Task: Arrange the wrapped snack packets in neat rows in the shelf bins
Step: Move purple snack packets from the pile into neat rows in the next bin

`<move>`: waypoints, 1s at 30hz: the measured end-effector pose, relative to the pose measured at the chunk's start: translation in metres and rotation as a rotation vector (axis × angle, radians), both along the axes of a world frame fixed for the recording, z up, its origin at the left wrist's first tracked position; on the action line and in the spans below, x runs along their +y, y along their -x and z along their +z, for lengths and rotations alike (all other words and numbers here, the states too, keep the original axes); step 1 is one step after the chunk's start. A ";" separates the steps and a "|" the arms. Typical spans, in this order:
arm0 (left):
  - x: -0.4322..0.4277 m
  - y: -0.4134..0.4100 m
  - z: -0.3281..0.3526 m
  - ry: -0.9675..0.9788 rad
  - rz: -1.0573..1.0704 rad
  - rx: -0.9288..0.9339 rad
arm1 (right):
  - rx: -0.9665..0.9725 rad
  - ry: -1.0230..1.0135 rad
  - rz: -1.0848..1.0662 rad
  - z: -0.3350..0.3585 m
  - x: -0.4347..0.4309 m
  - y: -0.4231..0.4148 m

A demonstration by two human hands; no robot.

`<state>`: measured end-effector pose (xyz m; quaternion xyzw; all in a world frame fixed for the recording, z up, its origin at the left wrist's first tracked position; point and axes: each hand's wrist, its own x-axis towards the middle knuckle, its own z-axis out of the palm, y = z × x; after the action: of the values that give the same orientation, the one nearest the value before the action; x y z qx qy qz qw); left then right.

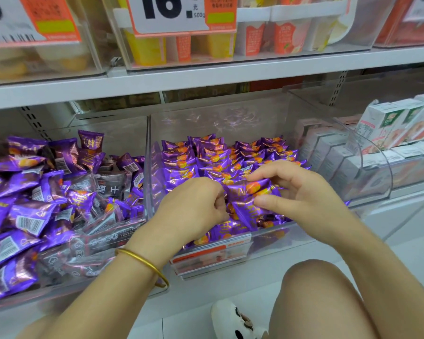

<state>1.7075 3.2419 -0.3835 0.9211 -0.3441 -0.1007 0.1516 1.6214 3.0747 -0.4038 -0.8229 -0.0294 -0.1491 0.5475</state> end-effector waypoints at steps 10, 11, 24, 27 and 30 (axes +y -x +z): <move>-0.002 0.005 0.001 0.062 0.051 0.015 | 0.125 0.024 0.119 0.006 -0.005 0.006; -0.002 0.006 0.002 0.086 0.059 0.031 | 0.138 0.013 0.134 0.008 -0.006 0.006; 0.001 0.001 0.001 0.169 0.056 0.153 | 0.197 0.415 0.214 0.008 0.005 0.000; 0.003 0.002 0.002 0.170 0.017 0.124 | 0.222 0.451 0.167 0.008 0.007 -0.005; 0.005 0.001 0.002 0.144 -0.014 0.089 | 0.256 0.463 0.159 0.014 0.008 -0.006</move>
<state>1.7069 3.2467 -0.3816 0.9000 -0.3497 -0.1177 0.2320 1.6276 3.0823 -0.3895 -0.9334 -0.0576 0.0104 0.3541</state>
